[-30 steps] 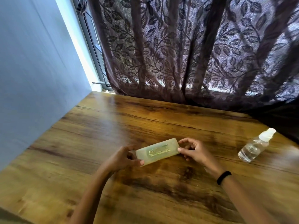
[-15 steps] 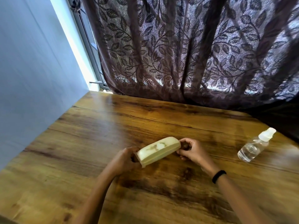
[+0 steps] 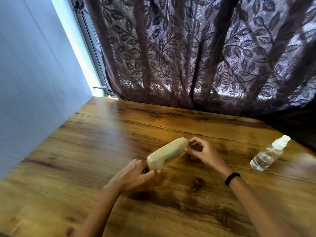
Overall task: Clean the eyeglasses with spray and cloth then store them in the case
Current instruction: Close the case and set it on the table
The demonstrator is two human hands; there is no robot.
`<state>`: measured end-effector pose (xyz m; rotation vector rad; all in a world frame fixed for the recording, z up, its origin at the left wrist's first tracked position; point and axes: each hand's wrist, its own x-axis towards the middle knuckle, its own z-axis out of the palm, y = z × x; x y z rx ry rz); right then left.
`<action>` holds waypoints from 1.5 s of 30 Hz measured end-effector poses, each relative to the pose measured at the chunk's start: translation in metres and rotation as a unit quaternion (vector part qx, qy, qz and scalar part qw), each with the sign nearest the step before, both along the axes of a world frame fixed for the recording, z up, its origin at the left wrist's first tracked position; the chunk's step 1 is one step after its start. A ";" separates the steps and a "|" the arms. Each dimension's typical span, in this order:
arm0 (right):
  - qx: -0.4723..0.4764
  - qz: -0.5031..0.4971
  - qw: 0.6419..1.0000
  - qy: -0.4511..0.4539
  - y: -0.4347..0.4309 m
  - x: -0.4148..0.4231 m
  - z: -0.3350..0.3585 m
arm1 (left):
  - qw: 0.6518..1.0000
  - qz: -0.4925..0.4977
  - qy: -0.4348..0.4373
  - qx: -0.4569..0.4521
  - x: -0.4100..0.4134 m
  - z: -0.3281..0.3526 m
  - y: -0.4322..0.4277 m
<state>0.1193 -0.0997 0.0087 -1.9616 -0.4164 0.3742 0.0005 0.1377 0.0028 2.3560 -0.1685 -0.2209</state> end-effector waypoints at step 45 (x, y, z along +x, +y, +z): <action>0.082 -0.183 0.968 -0.151 0.003 0.021 0.051 | 0.726 0.102 0.303 -0.609 0.038 0.042 -0.109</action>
